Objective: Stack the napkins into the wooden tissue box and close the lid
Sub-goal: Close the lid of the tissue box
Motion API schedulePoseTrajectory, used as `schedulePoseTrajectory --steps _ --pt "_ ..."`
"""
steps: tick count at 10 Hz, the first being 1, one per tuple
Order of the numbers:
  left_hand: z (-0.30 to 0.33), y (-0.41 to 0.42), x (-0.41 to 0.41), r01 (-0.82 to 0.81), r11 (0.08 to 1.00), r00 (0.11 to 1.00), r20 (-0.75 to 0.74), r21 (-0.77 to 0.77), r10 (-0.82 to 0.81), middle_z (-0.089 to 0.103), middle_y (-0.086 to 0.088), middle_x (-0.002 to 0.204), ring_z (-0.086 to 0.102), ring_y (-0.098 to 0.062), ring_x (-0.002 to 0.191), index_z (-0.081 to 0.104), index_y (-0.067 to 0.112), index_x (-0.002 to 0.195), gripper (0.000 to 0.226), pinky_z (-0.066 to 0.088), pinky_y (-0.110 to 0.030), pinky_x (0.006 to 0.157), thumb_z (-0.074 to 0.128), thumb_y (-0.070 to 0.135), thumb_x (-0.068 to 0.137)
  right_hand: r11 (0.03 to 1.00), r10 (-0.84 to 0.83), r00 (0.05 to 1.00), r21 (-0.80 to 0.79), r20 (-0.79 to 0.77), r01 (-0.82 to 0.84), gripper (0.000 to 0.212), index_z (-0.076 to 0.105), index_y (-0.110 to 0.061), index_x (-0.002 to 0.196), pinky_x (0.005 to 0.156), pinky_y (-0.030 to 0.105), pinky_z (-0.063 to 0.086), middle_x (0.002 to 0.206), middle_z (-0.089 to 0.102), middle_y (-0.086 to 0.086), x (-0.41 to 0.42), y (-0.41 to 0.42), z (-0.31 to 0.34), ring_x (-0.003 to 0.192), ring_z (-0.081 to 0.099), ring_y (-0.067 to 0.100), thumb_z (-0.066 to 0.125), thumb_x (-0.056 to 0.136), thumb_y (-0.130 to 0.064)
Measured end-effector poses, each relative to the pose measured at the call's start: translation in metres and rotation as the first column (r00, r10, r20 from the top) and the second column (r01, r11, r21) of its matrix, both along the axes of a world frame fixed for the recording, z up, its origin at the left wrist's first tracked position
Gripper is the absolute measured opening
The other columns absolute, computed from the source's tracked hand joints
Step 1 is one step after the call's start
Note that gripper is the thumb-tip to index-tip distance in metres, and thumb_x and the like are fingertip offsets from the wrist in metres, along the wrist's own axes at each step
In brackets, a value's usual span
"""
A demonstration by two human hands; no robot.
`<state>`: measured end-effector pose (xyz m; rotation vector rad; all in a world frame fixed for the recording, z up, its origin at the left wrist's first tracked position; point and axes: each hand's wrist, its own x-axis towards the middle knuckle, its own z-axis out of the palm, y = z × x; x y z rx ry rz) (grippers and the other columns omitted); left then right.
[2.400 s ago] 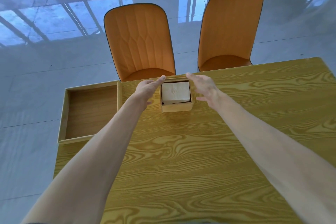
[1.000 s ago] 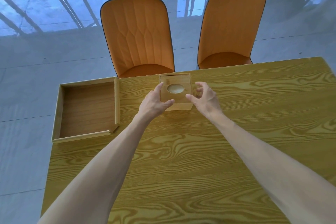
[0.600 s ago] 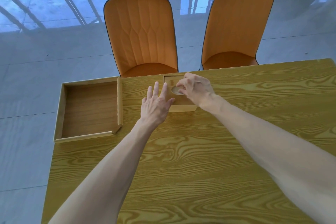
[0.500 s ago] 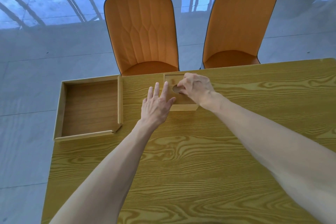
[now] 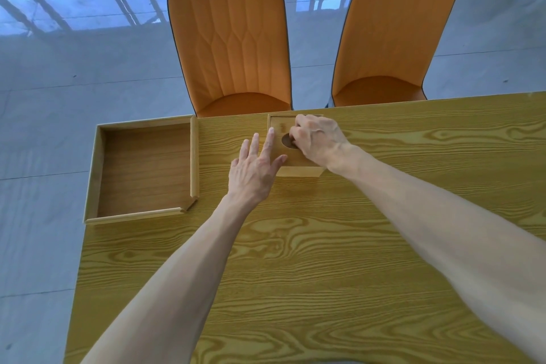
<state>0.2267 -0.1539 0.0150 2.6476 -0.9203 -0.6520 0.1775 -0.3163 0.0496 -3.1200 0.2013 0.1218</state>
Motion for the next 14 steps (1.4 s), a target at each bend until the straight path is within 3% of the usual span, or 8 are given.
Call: schedulePoseTrajectory --steps 1,2,5,7,8,10,12,14 --pt "0.002 -0.001 0.000 -0.002 1.000 1.000 -0.004 0.012 0.002 0.010 -0.008 0.168 0.007 -0.029 0.154 0.000 0.037 0.158 0.068 0.024 -0.052 0.116 0.024 0.062 0.100 0.995 -0.038 0.998 0.091 0.047 0.033 0.022 0.069 -0.009 0.102 0.075 0.036 0.057 0.098 0.062 0.007 -0.006 -0.002 0.002 0.087 0.064 0.022 0.060 0.097 -0.029" --pt "0.004 -0.002 0.000 0.001 1.000 1.000 -0.006 0.022 -0.001 0.010 -0.007 0.168 0.006 -0.030 0.154 0.001 0.037 0.159 0.068 0.023 -0.053 0.116 0.025 0.061 0.100 0.980 -0.078 0.991 0.189 0.113 0.056 0.021 0.068 -0.009 0.103 0.072 0.032 0.055 0.101 0.063 0.007 -0.012 -0.006 0.005 0.088 0.065 0.022 0.061 0.096 -0.027" --pt "0.010 -0.006 0.000 0.003 0.999 1.000 -0.014 0.051 -0.002 0.011 -0.008 0.167 0.007 -0.031 0.154 0.001 0.033 0.159 0.067 0.023 -0.054 0.116 0.028 0.057 0.102 0.968 -0.083 0.968 0.250 0.236 0.022 0.014 0.067 -0.008 0.100 0.067 0.021 0.044 0.095 0.060 0.006 -0.027 -0.012 0.001 0.086 0.064 0.021 0.063 0.096 -0.021" --pt "0.012 -0.006 0.000 -0.001 0.998 1.000 -0.020 0.056 0.002 0.012 -0.009 0.167 0.007 -0.031 0.154 0.001 0.034 0.159 0.067 0.022 -0.054 0.116 0.027 0.056 0.102 0.951 -0.102 0.941 0.309 0.323 -0.002 0.020 0.065 -0.010 0.101 0.067 0.032 0.056 0.097 0.059 0.006 -0.025 -0.012 0.011 0.079 0.063 0.021 0.056 0.097 -0.027" --pt "0.013 -0.006 -0.001 0.000 0.998 1.000 -0.024 0.058 0.001 0.012 -0.009 0.167 0.008 -0.031 0.154 0.000 0.033 0.159 0.067 0.022 -0.054 0.116 0.028 0.056 0.102 0.953 -0.098 0.934 0.303 0.343 -0.012 0.015 0.066 -0.011 0.101 0.069 0.035 0.057 0.098 0.060 0.006 -0.024 -0.014 0.014 0.083 0.064 0.021 0.063 0.095 -0.024" --pt "0.015 -0.005 -0.001 0.001 0.998 0.999 -0.034 0.067 0.001 0.013 -0.010 0.167 0.008 -0.032 0.154 0.000 0.034 0.159 0.067 0.022 -0.055 0.117 0.027 0.057 0.102 0.899 -0.287 0.887 0.422 0.363 0.119 0.030 0.064 -0.013 0.120 0.071 0.031 0.052 0.104 0.061 0.007 -0.036 -0.022 0.012 0.082 0.060 0.017 0.058 0.098 -0.033" --pt "0.022 -0.005 0.000 0.009 0.996 1.000 0.002 0.087 -0.010 0.022 -0.013 0.164 0.019 -0.032 0.151 0.006 0.033 0.159 0.069 0.027 -0.055 0.114 0.033 0.057 0.101 0.858 -0.444 0.817 0.438 0.368 0.269 0.029 0.066 -0.014 0.109 0.059 0.029 0.048 0.099 0.068 0.002 -0.056 -0.027 0.016 0.075 0.059 0.013 0.049 0.103 -0.036" --pt "0.042 -0.008 0.003 0.059 0.986 0.996 0.053 0.153 -0.068 0.038 -0.013 0.157 0.041 -0.034 0.140 0.021 0.026 0.157 0.063 0.038 -0.050 0.106 0.039 0.050 0.102 0.844 -0.458 0.835 0.443 0.304 0.302 0.031 0.068 -0.010 0.105 0.057 0.033 0.056 0.092 0.075 0.006 -0.070 -0.027 0.022 0.071 0.067 0.018 0.049 0.102 -0.035"
